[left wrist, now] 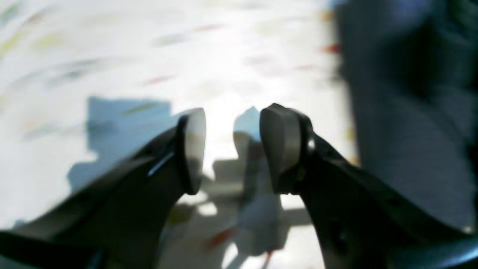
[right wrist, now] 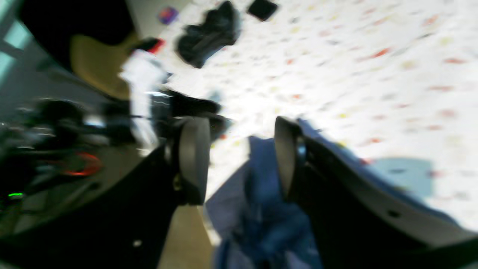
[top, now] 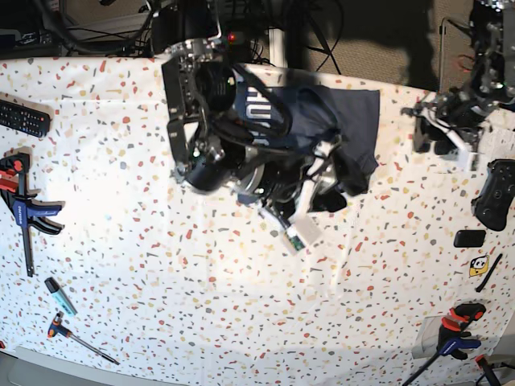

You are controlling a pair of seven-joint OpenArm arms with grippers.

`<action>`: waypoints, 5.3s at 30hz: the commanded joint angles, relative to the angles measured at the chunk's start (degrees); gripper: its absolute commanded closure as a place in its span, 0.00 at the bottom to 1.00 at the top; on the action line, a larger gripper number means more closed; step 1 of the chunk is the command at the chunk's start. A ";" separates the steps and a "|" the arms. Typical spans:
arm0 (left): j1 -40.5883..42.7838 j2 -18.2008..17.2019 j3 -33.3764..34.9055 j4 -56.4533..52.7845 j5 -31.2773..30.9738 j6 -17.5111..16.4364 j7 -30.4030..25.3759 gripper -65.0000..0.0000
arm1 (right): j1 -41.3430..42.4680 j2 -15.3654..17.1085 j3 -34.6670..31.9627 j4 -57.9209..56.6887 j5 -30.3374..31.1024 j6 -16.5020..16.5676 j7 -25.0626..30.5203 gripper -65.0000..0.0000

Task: Fold the T-shirt properly
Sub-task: 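Lift the strip end with the right gripper and fold it over the stack, then move the left gripper to grasp the folded shirt's edge beside the right gripper, then hold the folded shirt with both grippers and rotate it on the table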

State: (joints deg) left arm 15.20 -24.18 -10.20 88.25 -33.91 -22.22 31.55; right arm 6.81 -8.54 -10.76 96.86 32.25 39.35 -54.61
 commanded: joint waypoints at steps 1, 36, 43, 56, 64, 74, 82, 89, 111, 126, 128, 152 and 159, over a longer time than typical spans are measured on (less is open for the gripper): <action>0.09 -0.90 -0.98 3.10 -3.28 -1.51 -1.53 0.60 | 1.49 0.57 0.55 1.16 0.04 0.65 1.44 0.65; 5.57 7.21 23.50 26.86 -4.76 -6.58 2.62 1.00 | 0.66 8.70 11.87 -3.15 -5.53 0.65 2.54 1.00; 5.16 7.19 30.64 26.84 9.90 9.20 -3.34 1.00 | 0.66 8.37 11.89 -3.15 -5.51 0.61 2.54 1.00; 5.29 6.67 27.06 25.92 28.00 22.88 4.31 1.00 | 0.79 8.39 11.89 -3.15 -5.51 0.46 2.71 1.00; 9.18 6.69 18.25 25.92 36.87 22.86 4.83 1.00 | 0.81 8.37 11.87 -3.15 -5.07 0.46 2.73 1.00; 10.60 6.69 9.03 28.59 27.69 22.82 0.15 1.00 | 0.81 8.37 11.87 -3.15 -3.89 0.48 2.80 1.00; 12.57 6.69 9.07 34.38 8.72 7.50 1.36 1.00 | 0.81 8.39 11.80 -3.15 -5.40 0.50 2.99 1.00; 16.41 6.71 9.16 33.48 6.58 2.29 4.17 1.00 | 0.81 8.39 11.82 -4.00 -7.98 0.50 4.48 1.00; -2.71 7.56 9.18 -3.32 7.50 2.67 -6.40 1.00 | 0.81 10.47 11.87 -6.60 -13.11 0.46 6.97 1.00; -23.41 20.41 9.18 -19.15 23.41 2.43 -7.65 1.00 | 0.79 12.02 11.93 -6.29 -12.39 0.46 4.50 1.00; -25.79 21.16 9.18 -21.35 23.41 1.88 -7.63 1.00 | 0.76 12.55 11.93 -6.34 -12.70 0.46 5.51 1.00; -29.22 24.13 9.18 -24.04 23.41 -2.71 -7.21 1.00 | -11.30 12.81 11.87 -7.02 -20.06 0.52 15.19 1.00; -29.81 24.17 10.01 -24.04 22.97 -2.71 -7.63 1.00 | -18.47 12.83 11.87 1.53 -20.13 0.52 17.03 1.00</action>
State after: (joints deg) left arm -13.32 -0.14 -0.32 63.46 -10.31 -24.43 24.75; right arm -12.23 4.29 1.08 97.23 11.84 39.35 -38.83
